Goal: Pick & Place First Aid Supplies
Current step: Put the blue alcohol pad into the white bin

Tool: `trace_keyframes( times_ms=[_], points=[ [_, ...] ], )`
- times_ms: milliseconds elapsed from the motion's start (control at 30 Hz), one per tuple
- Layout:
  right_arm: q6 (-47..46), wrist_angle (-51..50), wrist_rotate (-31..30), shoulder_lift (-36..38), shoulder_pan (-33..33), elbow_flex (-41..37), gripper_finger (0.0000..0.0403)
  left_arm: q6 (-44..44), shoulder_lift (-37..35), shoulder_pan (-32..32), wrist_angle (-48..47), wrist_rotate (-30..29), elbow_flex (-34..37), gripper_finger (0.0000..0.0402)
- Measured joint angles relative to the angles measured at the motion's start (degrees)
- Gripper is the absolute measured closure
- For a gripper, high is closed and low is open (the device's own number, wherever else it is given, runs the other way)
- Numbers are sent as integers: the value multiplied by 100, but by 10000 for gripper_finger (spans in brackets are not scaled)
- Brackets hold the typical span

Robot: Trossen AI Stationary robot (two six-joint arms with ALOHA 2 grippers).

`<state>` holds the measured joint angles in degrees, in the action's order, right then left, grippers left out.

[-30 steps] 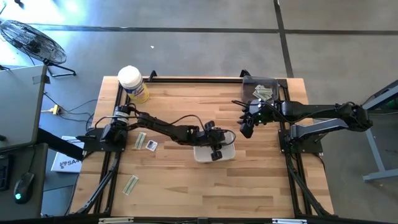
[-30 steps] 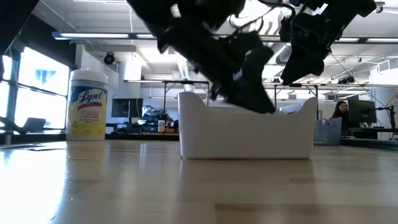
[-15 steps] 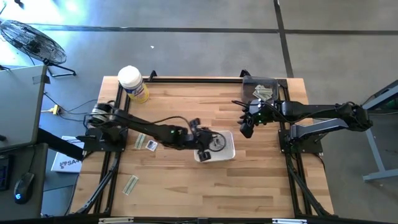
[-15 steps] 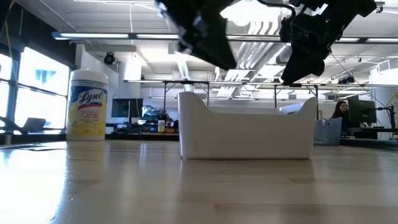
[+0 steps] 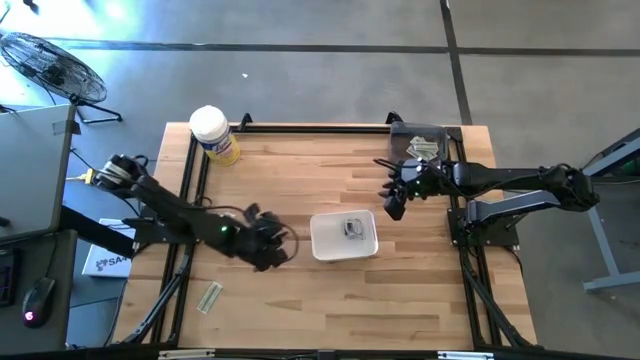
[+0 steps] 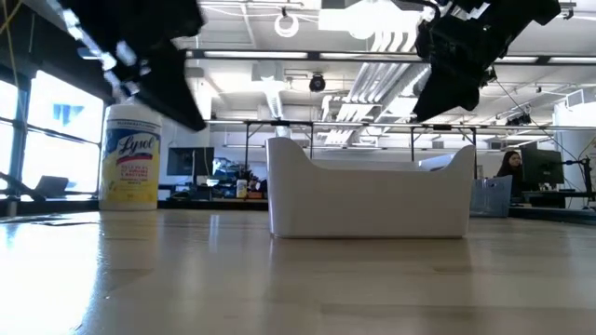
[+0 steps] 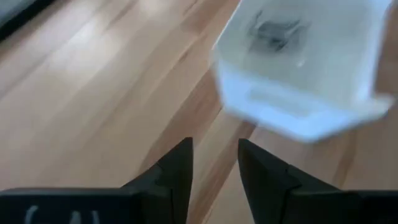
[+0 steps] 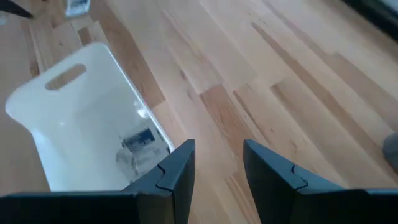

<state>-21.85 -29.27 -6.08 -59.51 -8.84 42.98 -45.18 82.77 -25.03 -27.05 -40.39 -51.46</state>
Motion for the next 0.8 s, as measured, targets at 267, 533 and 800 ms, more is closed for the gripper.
trace_keyframes(
  times_ms=[267,533,800],
  points=[
    [-71,177,-256,0,-15,2,274,-1646,-198,-900,-20,176,1244,277],
    [-381,389,-436,0,-12,2,274,-3119,-183,-1714,-616,-203,1770,277],
    [-520,426,-412,0,-11,2,274,-3736,-183,-2105,-396,-798,2301,277]
  ],
)
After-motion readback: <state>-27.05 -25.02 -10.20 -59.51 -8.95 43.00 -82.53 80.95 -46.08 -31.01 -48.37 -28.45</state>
